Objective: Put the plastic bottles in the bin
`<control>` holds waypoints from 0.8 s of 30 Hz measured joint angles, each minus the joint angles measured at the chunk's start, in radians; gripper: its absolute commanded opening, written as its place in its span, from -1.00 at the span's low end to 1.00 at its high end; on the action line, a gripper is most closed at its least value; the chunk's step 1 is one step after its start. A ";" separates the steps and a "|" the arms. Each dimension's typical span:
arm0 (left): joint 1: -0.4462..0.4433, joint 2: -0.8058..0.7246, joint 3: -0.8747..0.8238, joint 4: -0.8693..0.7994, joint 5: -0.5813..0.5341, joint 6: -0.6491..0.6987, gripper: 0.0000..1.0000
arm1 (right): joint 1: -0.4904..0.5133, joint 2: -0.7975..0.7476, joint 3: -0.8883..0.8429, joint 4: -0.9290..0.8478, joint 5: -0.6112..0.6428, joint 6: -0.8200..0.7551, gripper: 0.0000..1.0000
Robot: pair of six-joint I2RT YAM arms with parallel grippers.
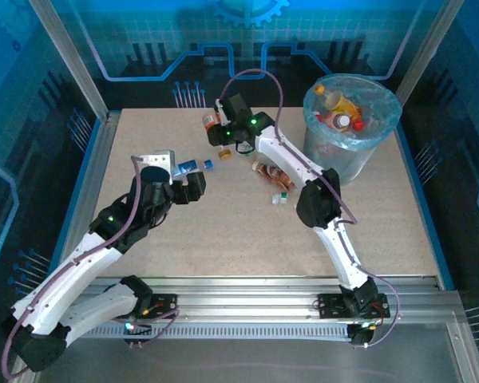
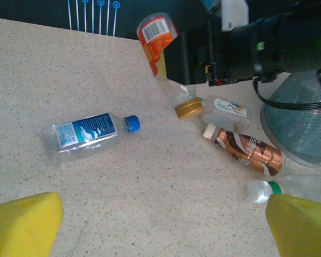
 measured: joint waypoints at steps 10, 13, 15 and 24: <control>0.118 0.000 0.000 -0.009 0.095 -0.047 0.98 | 0.034 -0.253 -0.353 0.154 -0.055 -0.028 -0.19; 0.163 -0.008 0.000 -0.002 0.168 -0.072 0.98 | 0.034 -0.330 -0.486 0.233 -0.101 -0.029 -0.19; 0.187 -0.014 0.000 0.002 0.210 -0.088 0.98 | 0.034 -0.381 -0.573 0.292 -0.140 -0.027 -0.20; 0.246 -0.001 0.058 0.033 0.399 -0.168 0.90 | 0.034 -0.549 -0.836 0.529 -0.303 -0.015 -0.21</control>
